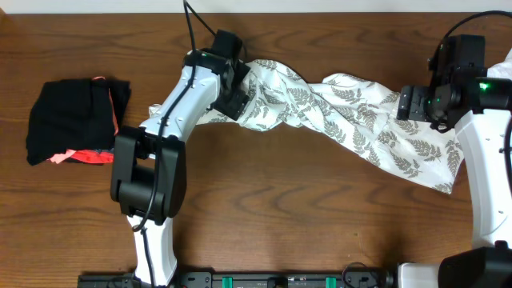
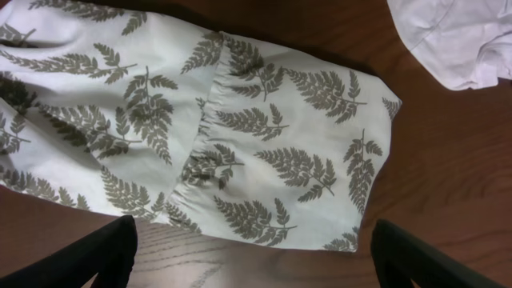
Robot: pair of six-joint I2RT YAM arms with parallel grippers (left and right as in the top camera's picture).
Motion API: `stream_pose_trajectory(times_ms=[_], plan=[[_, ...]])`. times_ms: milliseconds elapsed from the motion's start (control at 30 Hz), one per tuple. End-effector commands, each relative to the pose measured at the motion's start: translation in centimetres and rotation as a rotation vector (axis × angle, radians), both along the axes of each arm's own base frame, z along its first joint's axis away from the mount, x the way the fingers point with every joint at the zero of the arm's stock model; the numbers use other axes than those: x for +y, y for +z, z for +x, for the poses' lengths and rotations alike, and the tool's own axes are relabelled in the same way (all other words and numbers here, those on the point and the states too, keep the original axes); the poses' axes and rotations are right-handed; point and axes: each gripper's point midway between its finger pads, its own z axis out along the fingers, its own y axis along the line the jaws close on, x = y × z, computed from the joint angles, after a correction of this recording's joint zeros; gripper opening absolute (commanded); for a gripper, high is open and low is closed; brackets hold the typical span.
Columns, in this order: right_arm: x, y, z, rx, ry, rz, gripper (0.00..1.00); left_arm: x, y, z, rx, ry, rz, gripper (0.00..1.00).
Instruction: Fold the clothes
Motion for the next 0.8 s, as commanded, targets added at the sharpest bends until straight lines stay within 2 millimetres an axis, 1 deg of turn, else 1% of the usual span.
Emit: stream_pose_trajectory(times_ms=[0, 133, 267, 333, 367, 400, 500, 533, 667, 700, 767], plan=[[-0.2, 0.8, -0.2, -0.017, 0.002, -0.005, 0.91, 0.4, -0.9, -0.4, 0.009, -0.012, 0.020, 0.77], [-0.1, 0.8, -0.2, -0.018, -0.004, 0.003, 0.90, 0.4, -1.4, 0.3, -0.024, -0.019, 0.024, 0.72], [-0.1, 0.7, -0.2, -0.019, -0.006, 0.007, 0.90, 0.5, -1.4, 1.3, -0.074, -0.012, 0.030, 0.61], [-0.1, 0.7, -0.2, -0.019, -0.005, 0.007, 0.90, 0.3, -1.2, 1.7, -0.091, -0.012, 0.024, 0.57], [-0.1, 0.7, -0.2, -0.019, -0.005, 0.007, 0.90, 0.3, -1.2, 1.9, -0.099, -0.012, 0.022, 0.53], [-0.1, 0.7, -0.2, -0.019, -0.005, 0.007, 0.90, 0.2, -1.1, 2.0, -0.103, -0.012, 0.020, 0.48], [-0.1, 0.8, -0.2, -0.019, -0.006, 0.006, 0.89, 0.2, -1.1, 2.0, -0.105, -0.011, 0.020, 0.19], [-0.1, 0.8, -0.2, -0.020, -0.006, 0.006, 0.89, 0.2, -1.1, 2.0, -0.106, -0.011, 0.021, 0.06], [-0.1, 0.8, -0.2, -0.020, -0.006, 0.006, 0.89, 1.0, -0.9, 2.2, -0.118, 0.003, 0.065, 0.06], [-0.1, 0.8, -0.2, -0.020, -0.005, 0.007, 0.89, 1.3, -0.7, 2.2, -0.122, 0.007, 0.079, 0.06], [-0.1, 0.8, -0.2, -0.020, -0.006, 0.006, 0.89, 1.9, 0.3, 2.1, -0.138, 0.024, 0.101, 0.06]])
